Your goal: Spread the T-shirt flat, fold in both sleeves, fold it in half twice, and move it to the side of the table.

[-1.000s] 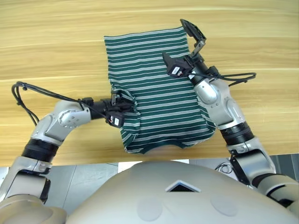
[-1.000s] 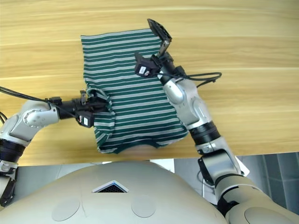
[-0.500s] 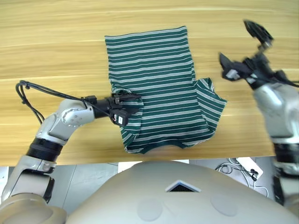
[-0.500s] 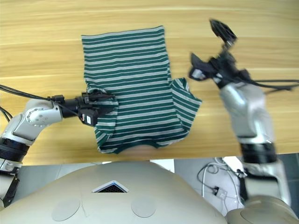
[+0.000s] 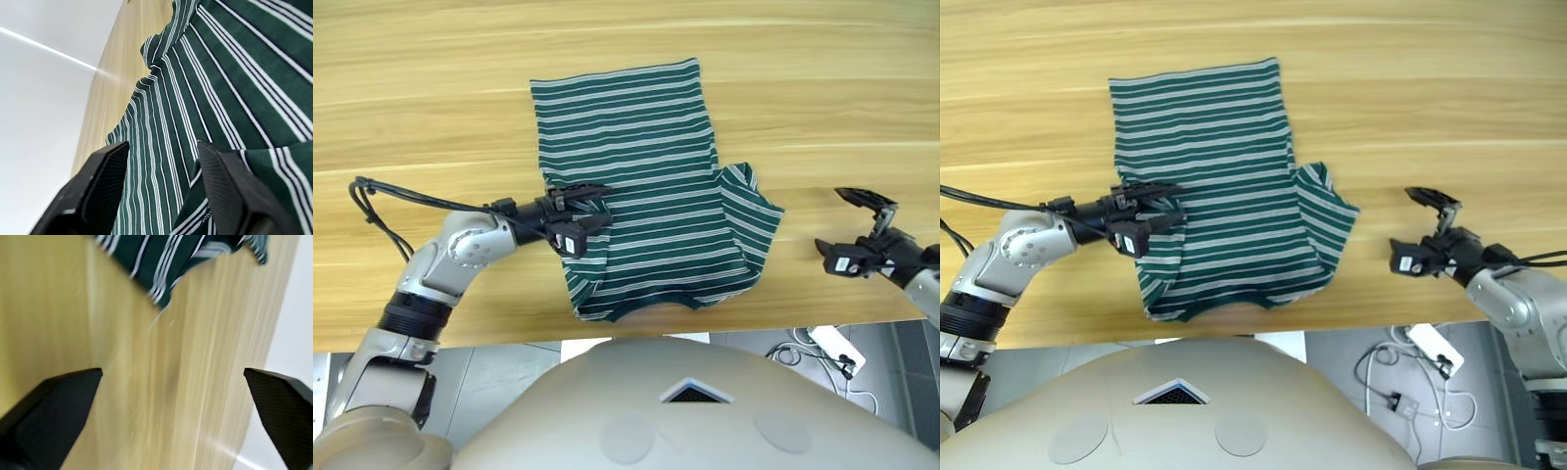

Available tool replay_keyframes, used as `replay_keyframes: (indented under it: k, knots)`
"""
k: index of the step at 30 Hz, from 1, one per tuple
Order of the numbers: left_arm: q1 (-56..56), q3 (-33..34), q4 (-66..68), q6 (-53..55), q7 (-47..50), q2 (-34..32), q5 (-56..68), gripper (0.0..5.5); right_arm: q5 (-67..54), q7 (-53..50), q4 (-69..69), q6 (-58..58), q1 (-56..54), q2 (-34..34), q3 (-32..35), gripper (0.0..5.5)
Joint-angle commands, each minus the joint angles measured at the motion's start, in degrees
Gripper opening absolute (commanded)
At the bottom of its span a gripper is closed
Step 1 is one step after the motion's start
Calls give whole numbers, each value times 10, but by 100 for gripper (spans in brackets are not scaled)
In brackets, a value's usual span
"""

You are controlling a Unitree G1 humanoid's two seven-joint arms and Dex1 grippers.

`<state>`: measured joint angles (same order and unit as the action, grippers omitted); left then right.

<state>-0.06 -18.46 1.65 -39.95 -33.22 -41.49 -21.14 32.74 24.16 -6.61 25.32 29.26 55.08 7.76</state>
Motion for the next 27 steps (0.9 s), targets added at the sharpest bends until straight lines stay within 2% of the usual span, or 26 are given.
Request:
replay_keyframes:
  k: [1, 11, 19, 25, 27]
  knots:
    - [-6, 5, -2, 1, 3, -2, -9, 262, 10, 15, 25, 1, -12, -18, -56, 466]
    - [-10, 6, 3, -1, 16, -2, -15, 262, 0, 12, 27, -7, -87, -42, -115, 243]
    - [-9, 5, 4, 0, 17, -3, -19, 262, 12, -8, 71, -24, -111, -43, -121, 90]
    - [-10, 5, 8, -4, 19, -4, -20, 262, 17, -21, 90, -27, -120, -42, -126, 2]
    - [-11, 5, 10, -5, 19, -4, -20, 262, 19, -22, 89, -26, -121, -45, -132, 2]
